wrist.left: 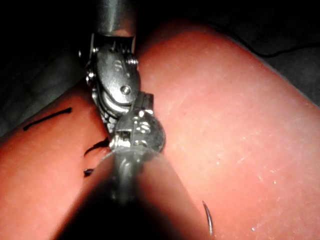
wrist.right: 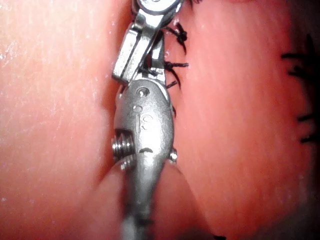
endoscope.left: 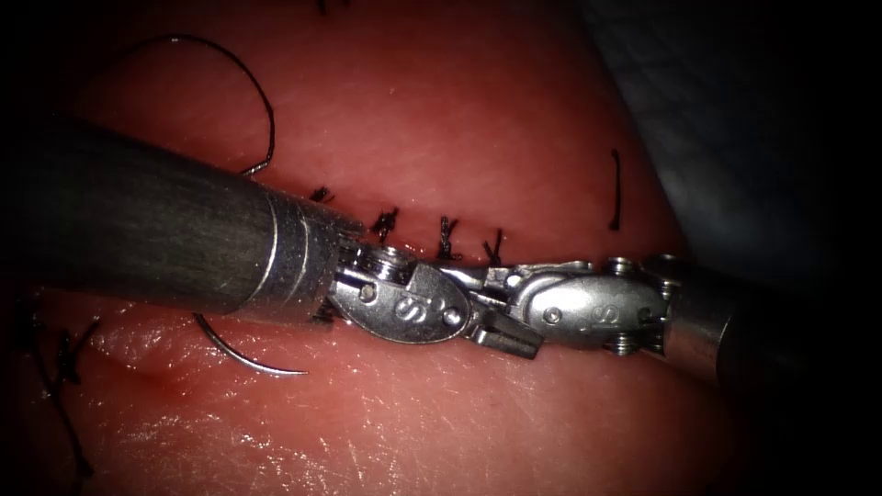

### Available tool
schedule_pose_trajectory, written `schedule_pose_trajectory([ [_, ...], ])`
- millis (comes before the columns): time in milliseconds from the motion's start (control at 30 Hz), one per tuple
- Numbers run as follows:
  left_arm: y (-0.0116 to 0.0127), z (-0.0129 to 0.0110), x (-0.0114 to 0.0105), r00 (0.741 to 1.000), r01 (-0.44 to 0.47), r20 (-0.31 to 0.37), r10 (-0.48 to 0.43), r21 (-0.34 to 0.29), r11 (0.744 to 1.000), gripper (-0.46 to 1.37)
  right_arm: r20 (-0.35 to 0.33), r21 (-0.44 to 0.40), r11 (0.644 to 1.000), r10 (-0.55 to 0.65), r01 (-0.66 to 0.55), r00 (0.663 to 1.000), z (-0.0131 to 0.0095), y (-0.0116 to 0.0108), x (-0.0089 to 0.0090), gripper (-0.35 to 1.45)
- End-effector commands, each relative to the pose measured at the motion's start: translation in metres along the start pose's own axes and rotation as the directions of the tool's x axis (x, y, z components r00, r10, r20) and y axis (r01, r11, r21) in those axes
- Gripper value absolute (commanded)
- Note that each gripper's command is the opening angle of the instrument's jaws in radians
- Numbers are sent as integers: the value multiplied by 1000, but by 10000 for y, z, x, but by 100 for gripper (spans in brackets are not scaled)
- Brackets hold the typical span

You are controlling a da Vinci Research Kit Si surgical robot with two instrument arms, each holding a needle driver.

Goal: Wound Closure
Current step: Cut the suture with the right gripper, then drop the suture end from the left gripper

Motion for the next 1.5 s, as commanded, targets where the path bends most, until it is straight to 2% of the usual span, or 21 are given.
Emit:
schedule_pose_trajectory([
  [33,0,-1,1,1000,-1,-1,1,-11,1000,-35,9,-8,1000,9,-9,1000,-1,-1,0,100],
  [300,1,-4,1,1000,-1,-5,1,-15,1000,-35,26,-30,999,30,-29,999,-7,3,1,121],
  [833,3,-6,3,1000,5,-5,-5,-15,1000,-35,63,-78,997,28,-23,998,-28,13,-1,123],
  [1133,8,-9,3,1000,8,0,-8,-10,1000,-35,61,-74,997,28,-23,998,-42,18,-4,122],
  [1500,28,-9,10,1000,-5,-7,5,10,1000,-35,96,-118,993,25,-14,995,-61,26,-6,119],
])
